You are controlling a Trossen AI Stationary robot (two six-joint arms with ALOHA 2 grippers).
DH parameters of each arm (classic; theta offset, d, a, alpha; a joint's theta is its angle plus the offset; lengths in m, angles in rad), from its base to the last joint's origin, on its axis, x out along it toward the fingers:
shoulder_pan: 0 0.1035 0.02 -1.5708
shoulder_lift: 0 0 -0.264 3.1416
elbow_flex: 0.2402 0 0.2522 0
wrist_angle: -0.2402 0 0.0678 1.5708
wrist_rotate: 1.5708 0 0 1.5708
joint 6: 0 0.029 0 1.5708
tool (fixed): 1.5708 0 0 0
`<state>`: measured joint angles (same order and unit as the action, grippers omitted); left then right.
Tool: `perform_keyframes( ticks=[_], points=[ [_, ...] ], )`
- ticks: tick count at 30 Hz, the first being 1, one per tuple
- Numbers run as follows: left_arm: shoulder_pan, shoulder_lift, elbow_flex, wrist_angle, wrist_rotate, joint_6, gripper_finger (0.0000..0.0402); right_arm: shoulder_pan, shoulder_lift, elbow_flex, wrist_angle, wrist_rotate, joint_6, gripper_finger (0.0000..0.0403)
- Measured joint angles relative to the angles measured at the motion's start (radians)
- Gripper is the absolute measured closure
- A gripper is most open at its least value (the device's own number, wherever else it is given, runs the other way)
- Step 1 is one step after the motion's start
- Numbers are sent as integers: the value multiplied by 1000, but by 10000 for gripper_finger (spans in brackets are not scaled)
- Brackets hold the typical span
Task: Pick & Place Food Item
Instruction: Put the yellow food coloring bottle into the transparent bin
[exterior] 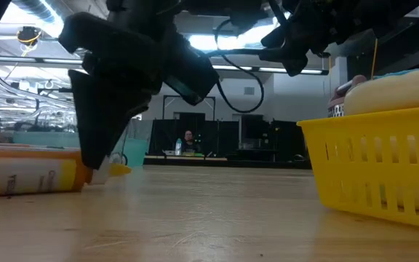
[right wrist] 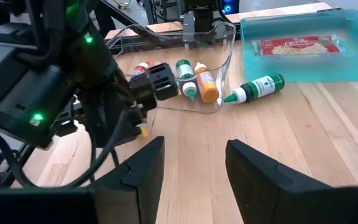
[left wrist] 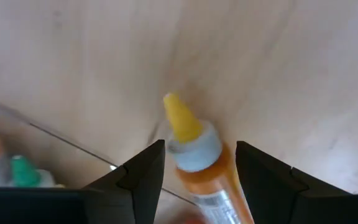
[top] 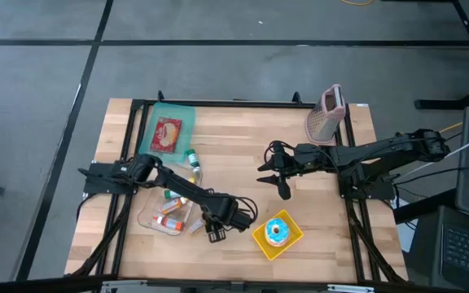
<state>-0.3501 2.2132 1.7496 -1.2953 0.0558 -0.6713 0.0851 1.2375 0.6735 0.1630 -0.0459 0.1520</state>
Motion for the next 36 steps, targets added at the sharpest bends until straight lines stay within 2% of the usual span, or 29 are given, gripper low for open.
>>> perform_keyframes(
  ticks=[12,27,36],
  points=[
    [-10,0,0,125,29,-33,210,0,0,0,0,0,0,234],
    [-27,32,-3,86,52,-30,212,0,0,0,0,0,0,234],
    [-29,32,-5,80,43,-6,271,0,0,0,0,0,0,234]
  ],
)
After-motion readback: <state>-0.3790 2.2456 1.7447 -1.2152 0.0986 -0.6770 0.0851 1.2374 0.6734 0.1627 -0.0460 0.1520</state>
